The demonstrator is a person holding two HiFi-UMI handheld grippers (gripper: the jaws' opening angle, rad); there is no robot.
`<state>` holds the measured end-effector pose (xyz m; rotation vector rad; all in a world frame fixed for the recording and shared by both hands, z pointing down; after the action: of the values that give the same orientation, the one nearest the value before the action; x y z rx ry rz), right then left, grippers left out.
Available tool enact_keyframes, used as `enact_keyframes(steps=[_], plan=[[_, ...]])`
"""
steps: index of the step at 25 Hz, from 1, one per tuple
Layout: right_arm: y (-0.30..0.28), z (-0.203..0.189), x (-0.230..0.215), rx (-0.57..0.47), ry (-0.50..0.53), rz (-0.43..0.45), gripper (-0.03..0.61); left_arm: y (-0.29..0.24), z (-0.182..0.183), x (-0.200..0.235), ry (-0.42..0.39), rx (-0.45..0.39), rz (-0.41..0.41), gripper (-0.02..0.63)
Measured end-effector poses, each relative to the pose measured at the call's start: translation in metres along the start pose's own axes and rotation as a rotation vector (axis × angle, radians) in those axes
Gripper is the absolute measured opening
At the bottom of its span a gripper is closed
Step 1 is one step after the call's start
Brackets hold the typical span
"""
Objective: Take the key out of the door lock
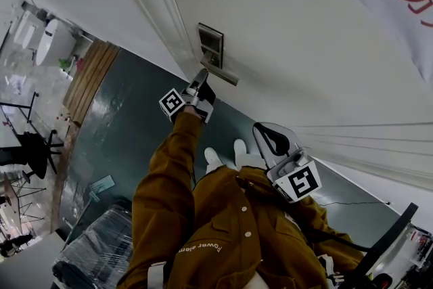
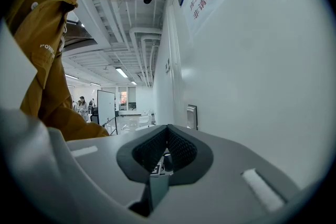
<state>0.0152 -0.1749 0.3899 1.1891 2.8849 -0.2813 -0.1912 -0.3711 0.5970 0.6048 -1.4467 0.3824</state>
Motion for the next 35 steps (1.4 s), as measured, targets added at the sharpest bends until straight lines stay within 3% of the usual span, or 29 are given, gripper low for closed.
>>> enact_keyframes(steps=[9,18,20,22,25,31,35], plan=[[-0.006,0.001,0.002,-0.007,-0.019,0.024,0.005,0.01,-0.001,-0.007,0.002,0.023,0.029,0.02],[-0.02,-0.001,0.01,-0.008,-0.029,0.065,0.005,0.06,-0.019,-0.052,-0.117,0.074,0.033,0.021],[-0.022,0.0,0.011,-0.012,-0.027,0.073,0.005,0.075,-0.024,-0.067,-0.244,0.126,0.109,0.021],[-0.024,0.001,0.011,-0.018,-0.028,0.077,0.005,0.093,-0.025,-0.081,-0.457,0.184,0.227,0.021],[-0.027,0.001,0.01,-0.025,-0.042,0.087,0.005,0.104,-0.039,-0.118,-0.677,0.215,0.211,0.021],[-0.028,0.004,0.003,-0.034,-0.062,0.084,0.005,0.116,-0.075,-0.191,-1.25,0.195,0.268,0.021],[-0.03,0.002,-0.001,-0.046,-0.083,0.069,0.005,0.115,-0.104,-0.219,-1.465,0.243,0.274,0.021]])
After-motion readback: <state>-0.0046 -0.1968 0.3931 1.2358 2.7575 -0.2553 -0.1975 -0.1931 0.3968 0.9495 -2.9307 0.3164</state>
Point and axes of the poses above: the fingertips, and each gripper's own axes: y backward along the fingers, x to its left, z out of its top, the point moved 7 cm from there along y, backward along the fingers, and after that the axes turned 3 degrees about x, right-handed, at the moved point
